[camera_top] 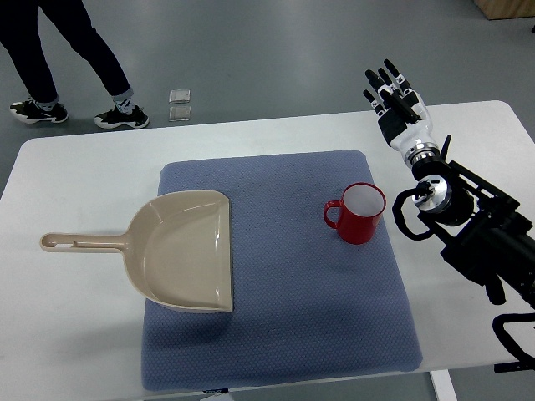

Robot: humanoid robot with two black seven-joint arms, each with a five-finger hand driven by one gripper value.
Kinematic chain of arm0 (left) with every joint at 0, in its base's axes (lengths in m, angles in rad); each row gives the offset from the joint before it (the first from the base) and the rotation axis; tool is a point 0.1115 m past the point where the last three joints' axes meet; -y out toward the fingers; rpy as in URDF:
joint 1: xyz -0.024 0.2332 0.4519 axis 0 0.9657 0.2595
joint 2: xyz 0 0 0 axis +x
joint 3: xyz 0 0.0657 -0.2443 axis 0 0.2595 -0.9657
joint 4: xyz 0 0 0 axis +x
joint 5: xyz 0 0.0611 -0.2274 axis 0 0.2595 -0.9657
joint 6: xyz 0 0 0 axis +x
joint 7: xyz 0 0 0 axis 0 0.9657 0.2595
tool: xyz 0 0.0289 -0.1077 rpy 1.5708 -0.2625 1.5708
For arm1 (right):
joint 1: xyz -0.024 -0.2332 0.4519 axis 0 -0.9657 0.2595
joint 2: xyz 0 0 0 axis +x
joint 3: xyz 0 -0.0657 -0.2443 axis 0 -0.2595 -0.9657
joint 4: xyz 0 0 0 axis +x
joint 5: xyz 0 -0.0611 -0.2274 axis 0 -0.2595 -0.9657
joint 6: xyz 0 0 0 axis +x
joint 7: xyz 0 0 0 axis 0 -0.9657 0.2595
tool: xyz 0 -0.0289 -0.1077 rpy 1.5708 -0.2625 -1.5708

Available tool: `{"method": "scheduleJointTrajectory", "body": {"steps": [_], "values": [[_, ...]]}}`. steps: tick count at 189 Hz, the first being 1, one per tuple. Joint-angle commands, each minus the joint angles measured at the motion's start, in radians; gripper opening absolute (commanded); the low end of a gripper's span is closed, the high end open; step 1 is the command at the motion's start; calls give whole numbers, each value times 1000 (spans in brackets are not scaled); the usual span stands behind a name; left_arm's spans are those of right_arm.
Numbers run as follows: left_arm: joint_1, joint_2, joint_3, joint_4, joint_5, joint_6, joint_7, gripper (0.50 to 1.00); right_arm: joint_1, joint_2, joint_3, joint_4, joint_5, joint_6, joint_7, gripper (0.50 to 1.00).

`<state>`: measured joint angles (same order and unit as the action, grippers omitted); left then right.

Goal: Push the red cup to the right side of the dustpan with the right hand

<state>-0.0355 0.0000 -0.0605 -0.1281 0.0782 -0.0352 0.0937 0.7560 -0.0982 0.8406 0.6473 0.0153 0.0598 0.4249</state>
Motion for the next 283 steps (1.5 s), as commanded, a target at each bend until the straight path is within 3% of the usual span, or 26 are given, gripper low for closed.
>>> {"method": "scheduleJointTrajectory", "body": {"steps": [1,249,283], "values": [[-1,0,-2,5,-2,3,0,1000,0,0,0,0,0,0,0,928],[3,0,-1,-1,0,5,0,1000,-3,-12,-17,8,-9,6,0,928],[3,0,-1,-1,0,5,0,1000,-24,-92,-23,51,-8,14,0,928]]}}
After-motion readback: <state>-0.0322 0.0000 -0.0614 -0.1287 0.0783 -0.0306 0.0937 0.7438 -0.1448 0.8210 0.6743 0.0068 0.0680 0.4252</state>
